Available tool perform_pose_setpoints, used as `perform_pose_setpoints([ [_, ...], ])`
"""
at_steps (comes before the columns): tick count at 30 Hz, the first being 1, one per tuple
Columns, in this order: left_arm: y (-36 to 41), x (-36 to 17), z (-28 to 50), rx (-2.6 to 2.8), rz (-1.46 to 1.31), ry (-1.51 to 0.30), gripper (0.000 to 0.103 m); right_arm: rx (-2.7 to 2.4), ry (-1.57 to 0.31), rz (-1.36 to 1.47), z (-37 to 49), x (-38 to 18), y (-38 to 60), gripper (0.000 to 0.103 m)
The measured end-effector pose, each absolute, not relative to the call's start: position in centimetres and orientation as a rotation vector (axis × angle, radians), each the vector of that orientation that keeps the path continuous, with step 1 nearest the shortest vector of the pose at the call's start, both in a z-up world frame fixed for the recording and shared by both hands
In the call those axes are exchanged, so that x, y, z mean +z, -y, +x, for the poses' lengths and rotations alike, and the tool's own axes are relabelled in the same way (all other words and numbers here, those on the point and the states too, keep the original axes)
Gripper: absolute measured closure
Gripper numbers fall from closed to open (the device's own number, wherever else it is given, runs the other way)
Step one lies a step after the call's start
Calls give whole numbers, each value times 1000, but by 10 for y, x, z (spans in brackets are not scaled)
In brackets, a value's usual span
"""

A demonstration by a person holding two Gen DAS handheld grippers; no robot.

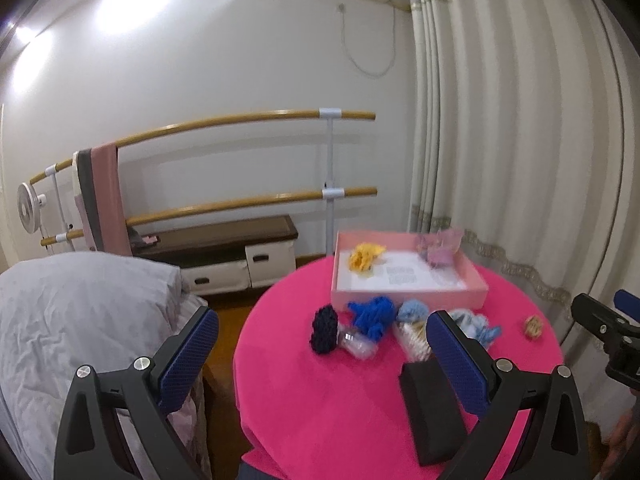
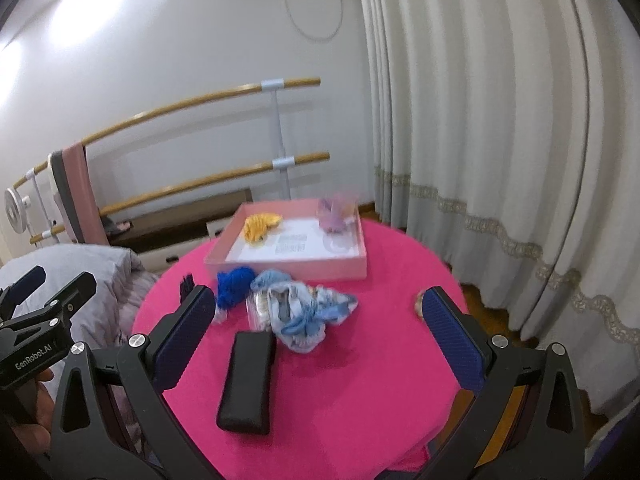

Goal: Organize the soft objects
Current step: 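Grasp the navy crocheted ball with the left tool while the right tool grasps the black case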

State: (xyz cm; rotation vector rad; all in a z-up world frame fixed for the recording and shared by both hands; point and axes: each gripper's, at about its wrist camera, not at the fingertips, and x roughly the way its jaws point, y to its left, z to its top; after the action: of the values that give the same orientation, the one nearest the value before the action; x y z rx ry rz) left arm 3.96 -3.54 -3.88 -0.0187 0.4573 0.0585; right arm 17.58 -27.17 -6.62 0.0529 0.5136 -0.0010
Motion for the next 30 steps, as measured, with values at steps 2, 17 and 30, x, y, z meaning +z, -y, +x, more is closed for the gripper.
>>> perform_pose_setpoints([
  [2,38,-50,49,59,-9,-495,0,10,-554,61,184,-79,271,0],
  [17,29,-115,132,96,18,-701,1,99,-845,52,237,-181,242,1],
  [30,15,-160,190,110,21,-775,2,157,-953,-64,271,-229,198,40],
])
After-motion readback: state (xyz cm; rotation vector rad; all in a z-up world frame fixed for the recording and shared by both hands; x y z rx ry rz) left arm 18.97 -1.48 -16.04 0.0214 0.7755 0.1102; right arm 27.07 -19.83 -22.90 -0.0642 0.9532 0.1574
